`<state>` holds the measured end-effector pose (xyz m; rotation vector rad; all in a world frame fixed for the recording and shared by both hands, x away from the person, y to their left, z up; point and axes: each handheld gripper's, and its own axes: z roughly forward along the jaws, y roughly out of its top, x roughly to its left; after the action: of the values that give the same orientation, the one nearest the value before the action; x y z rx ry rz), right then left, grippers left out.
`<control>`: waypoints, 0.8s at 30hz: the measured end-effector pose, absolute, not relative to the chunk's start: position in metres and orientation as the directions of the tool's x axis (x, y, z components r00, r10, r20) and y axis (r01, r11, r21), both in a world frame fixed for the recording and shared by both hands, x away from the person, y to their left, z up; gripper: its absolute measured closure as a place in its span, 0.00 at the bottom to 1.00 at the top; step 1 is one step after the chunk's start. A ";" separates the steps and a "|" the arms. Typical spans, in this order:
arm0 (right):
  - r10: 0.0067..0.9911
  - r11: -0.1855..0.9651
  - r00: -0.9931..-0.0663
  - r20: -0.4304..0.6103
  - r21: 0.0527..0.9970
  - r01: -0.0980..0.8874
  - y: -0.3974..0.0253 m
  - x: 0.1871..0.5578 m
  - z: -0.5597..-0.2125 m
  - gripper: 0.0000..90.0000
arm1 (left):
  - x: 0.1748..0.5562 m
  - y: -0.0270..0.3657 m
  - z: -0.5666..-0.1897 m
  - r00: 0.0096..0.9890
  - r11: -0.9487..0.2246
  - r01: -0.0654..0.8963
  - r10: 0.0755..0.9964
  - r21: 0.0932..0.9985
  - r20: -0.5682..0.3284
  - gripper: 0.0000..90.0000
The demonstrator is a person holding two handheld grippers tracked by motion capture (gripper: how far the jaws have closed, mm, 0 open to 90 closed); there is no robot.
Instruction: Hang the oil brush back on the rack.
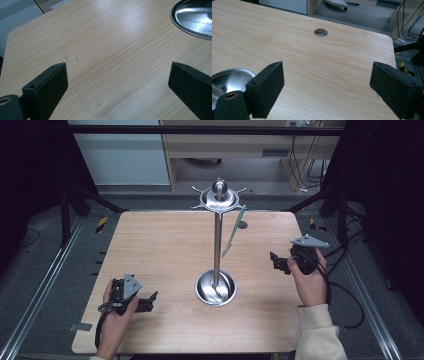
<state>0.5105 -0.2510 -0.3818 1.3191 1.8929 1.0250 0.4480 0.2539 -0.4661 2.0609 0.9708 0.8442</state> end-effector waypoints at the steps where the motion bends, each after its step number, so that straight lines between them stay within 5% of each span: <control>1: 0.945 0.208 -0.322 -0.051 0.854 0.477 -0.251 0.511 -0.383 0.14 | 0.448 0.254 -0.466 0.508 -0.477 0.368 0.822 0.798 0.257 0.02; 24: 0.935 0.241 -0.352 -0.037 0.796 0.555 -0.246 0.518 -0.430 0.13 | 0.449 0.254 -0.467 0.512 -0.479 0.372 0.821 0.795 0.255 0.02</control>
<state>0.5176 -0.2462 -0.4298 1.3567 2.0006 0.9617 0.4485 0.2540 -0.4666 2.0671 0.9704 0.8372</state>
